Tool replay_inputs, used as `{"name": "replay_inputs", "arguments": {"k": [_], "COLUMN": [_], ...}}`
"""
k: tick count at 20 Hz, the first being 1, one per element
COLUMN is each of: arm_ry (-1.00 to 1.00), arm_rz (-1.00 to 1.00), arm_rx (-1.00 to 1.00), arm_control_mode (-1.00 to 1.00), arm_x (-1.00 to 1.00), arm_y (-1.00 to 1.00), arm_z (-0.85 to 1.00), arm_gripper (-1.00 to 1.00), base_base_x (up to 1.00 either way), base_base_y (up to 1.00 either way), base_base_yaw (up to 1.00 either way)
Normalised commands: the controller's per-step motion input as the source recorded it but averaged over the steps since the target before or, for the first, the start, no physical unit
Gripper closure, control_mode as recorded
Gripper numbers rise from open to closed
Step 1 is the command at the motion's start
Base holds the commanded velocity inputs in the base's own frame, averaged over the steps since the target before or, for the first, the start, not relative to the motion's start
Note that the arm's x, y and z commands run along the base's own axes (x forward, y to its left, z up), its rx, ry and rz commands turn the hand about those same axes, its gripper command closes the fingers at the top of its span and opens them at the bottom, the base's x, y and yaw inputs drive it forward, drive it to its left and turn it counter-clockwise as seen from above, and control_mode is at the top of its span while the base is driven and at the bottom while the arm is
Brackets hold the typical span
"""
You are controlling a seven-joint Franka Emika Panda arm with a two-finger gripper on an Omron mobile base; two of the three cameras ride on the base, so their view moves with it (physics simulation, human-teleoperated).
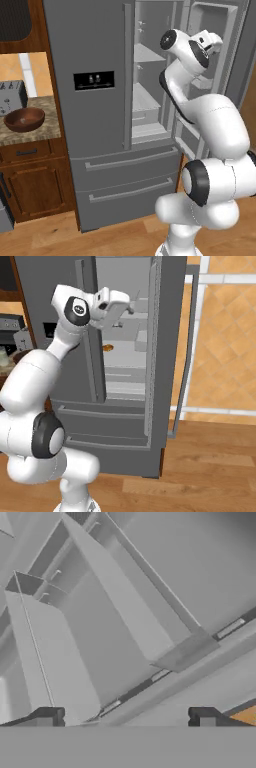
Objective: Grab a lemon wedge from the fridge and one ice cube from the ice bowl, and put them in the glass of lemonade.
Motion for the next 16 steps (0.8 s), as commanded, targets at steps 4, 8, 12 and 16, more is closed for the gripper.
{"name": "replay_inputs", "arguments": {"k": [4,8,12,16], "arm_ry": [-0.04,0.00,0.00,0.00], "arm_rz": [0.29,0.42,0.48,0.42], "arm_rx": [0.37,0.41,0.41,0.32], "arm_control_mode": [-1.00,-1.00,-1.00,-1.00], "arm_x": [-0.03,0.00,0.00,-0.02], "arm_y": [0.71,0.63,0.56,0.46], "arm_z": [-0.38,-0.74,-0.83,-0.47], "arm_gripper": [-1.00,-1.00,-1.00,-1.00], "base_base_x": [0.00,0.00,0.00,0.00], "base_base_y": [0.00,0.00,0.00,0.00], "base_base_yaw": [0.00,0.00,0.00,0.00]}}
